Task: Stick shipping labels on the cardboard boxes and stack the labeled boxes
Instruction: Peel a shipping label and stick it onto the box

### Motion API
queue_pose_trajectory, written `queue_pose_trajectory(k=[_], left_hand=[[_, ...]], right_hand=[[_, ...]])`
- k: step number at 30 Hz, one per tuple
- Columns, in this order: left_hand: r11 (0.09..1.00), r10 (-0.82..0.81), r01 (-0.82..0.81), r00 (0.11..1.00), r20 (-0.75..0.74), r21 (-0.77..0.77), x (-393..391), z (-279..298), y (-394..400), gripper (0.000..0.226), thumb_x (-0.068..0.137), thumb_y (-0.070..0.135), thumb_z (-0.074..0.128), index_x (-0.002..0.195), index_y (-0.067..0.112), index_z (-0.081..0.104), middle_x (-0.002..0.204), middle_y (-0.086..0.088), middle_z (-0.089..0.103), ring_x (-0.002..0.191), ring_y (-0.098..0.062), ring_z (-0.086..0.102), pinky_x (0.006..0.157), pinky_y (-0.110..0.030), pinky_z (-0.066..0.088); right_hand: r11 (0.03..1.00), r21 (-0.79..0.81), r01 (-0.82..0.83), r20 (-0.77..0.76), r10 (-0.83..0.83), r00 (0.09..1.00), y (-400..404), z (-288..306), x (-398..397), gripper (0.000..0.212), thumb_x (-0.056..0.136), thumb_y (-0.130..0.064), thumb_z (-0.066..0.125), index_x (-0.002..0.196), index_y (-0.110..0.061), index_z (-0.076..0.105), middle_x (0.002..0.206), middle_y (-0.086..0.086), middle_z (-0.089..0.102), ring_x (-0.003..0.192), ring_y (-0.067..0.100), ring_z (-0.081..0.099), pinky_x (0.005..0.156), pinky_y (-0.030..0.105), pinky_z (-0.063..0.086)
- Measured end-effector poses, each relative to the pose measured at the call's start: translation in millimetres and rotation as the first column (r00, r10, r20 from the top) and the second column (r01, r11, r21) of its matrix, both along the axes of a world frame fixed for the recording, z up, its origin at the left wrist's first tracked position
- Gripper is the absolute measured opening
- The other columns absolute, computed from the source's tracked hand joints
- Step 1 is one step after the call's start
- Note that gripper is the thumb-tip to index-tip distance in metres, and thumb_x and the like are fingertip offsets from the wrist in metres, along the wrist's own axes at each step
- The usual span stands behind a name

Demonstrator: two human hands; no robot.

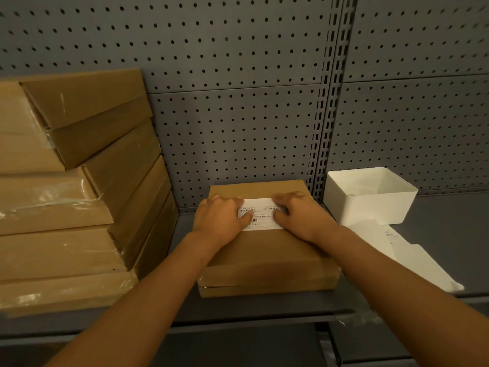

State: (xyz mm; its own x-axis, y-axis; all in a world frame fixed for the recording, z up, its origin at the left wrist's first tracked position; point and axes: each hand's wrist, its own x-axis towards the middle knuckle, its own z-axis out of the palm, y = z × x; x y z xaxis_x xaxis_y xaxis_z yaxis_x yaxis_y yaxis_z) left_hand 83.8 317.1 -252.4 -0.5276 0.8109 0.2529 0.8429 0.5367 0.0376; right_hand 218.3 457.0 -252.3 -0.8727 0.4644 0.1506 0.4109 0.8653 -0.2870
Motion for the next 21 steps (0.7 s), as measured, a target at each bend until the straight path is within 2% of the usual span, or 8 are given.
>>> queue_pose_trajectory(k=[2, 7, 11, 13, 15, 16, 18, 21], left_hand=[[1.0, 0.003, -0.003, 1.0, -0.009, 0.011, 1.0, 2.9, 4.0, 0.049, 0.09, 0.054, 0.046, 0.125, 0.022, 0.058, 0.108, -0.003, 0.067, 0.111, -0.024, 0.051, 0.092, -0.036, 0.039], [0.998, -0.057, 0.056, 0.997, 0.056, 0.027, 7.4, 0.6, 8.9, 0.042, 0.095, 0.041, 0.044, 0.13, 0.019, 0.05, 0.115, -0.005, 0.064, 0.112, -0.023, 0.051, 0.095, -0.036, 0.036], [0.999, 0.039, -0.039, 0.999, 0.012, -0.019, -0.1, 3.7, 2.7, 0.047, 0.094, 0.05, 0.041, 0.129, 0.02, 0.049, 0.115, -0.005, 0.064, 0.113, -0.024, 0.051, 0.096, -0.039, 0.036], [0.999, -0.046, 0.045, 0.99, 0.13, 0.008, 1.0, 3.4, 4.5, 0.047, 0.098, 0.043, 0.039, 0.138, 0.019, 0.043, 0.133, -0.007, 0.055, 0.127, -0.024, 0.044, 0.106, -0.038, 0.033], [0.988, -0.15, 0.154, 0.946, 0.288, 0.007, 8.5, 0.3, 8.8, 0.05, 0.101, 0.035, 0.035, 0.148, 0.019, 0.03, 0.152, -0.005, 0.035, 0.142, -0.019, 0.026, 0.116, -0.035, 0.021], [0.984, -0.163, 0.176, 0.936, 0.313, -0.015, 11.1, -1.6, 10.2, 0.051, 0.102, 0.034, 0.033, 0.15, 0.02, 0.025, 0.156, -0.003, 0.028, 0.144, -0.017, 0.021, 0.118, -0.034, 0.018], [0.987, -0.125, 0.147, 0.955, 0.269, -0.061, 10.1, -2.7, 9.0, 0.051, 0.102, 0.035, 0.03, 0.151, 0.022, 0.022, 0.157, -0.001, 0.025, 0.145, -0.016, 0.019, 0.118, -0.036, 0.016], [0.995, -0.052, 0.066, 0.983, 0.176, -0.076, 3.8, 1.6, -0.3, 0.05, 0.102, 0.038, 0.03, 0.148, 0.02, 0.028, 0.155, -0.002, 0.03, 0.144, -0.019, 0.023, 0.115, -0.038, 0.016]], right_hand=[[0.999, 0.008, 0.033, -0.01, -0.033, 0.999, 1.7, 1.3, 0.7, 0.036, 0.093, -0.037, 0.048, 0.12, -0.015, 0.055, 0.11, 0.007, 0.06, 0.102, 0.022, 0.053, 0.089, 0.037, 0.047], [0.993, -0.002, -0.114, -0.011, 0.114, 0.993, -14.1, -1.3, -12.6, 0.049, 0.095, -0.034, 0.047, 0.138, -0.013, 0.044, 0.138, 0.008, 0.051, 0.126, 0.023, 0.045, 0.106, 0.036, 0.036], [1.0, 0.013, -0.019, 0.011, 0.019, 1.0, -1.7, -1.0, -3.3, 0.038, 0.095, -0.036, 0.045, 0.125, -0.013, 0.052, 0.122, 0.008, 0.059, 0.114, 0.025, 0.05, 0.097, 0.038, 0.042], [1.0, 0.014, -0.004, -0.008, 0.004, 1.0, -1.9, -0.8, -3.6, 0.037, 0.095, -0.034, 0.045, 0.125, -0.013, 0.051, 0.123, 0.008, 0.058, 0.116, 0.024, 0.05, 0.097, 0.035, 0.041], [0.996, 0.004, -0.085, -0.015, 0.085, 0.996, -11.5, -2.6, -9.9, 0.045, 0.097, -0.032, 0.043, 0.137, -0.012, 0.044, 0.14, 0.008, 0.049, 0.129, 0.023, 0.042, 0.108, 0.033, 0.033], [0.992, -0.001, -0.124, -0.011, 0.124, 0.992, -16.0, -4.1, -13.2, 0.048, 0.098, -0.031, 0.041, 0.142, -0.012, 0.039, 0.146, 0.007, 0.043, 0.135, 0.021, 0.037, 0.113, 0.032, 0.028], [0.991, 0.004, -0.132, 0.027, 0.132, 0.991, -16.6, -5.1, -14.3, 0.05, 0.099, -0.033, 0.038, 0.146, -0.014, 0.034, 0.152, 0.005, 0.036, 0.14, 0.019, 0.031, 0.115, 0.031, 0.022], [0.998, 0.053, -0.04, 0.062, 0.037, 0.997, -1.7, -2.2, -5.3, 0.046, 0.099, -0.034, 0.036, 0.14, -0.015, 0.04, 0.146, 0.004, 0.043, 0.136, 0.023, 0.035, 0.11, 0.034, 0.027]])
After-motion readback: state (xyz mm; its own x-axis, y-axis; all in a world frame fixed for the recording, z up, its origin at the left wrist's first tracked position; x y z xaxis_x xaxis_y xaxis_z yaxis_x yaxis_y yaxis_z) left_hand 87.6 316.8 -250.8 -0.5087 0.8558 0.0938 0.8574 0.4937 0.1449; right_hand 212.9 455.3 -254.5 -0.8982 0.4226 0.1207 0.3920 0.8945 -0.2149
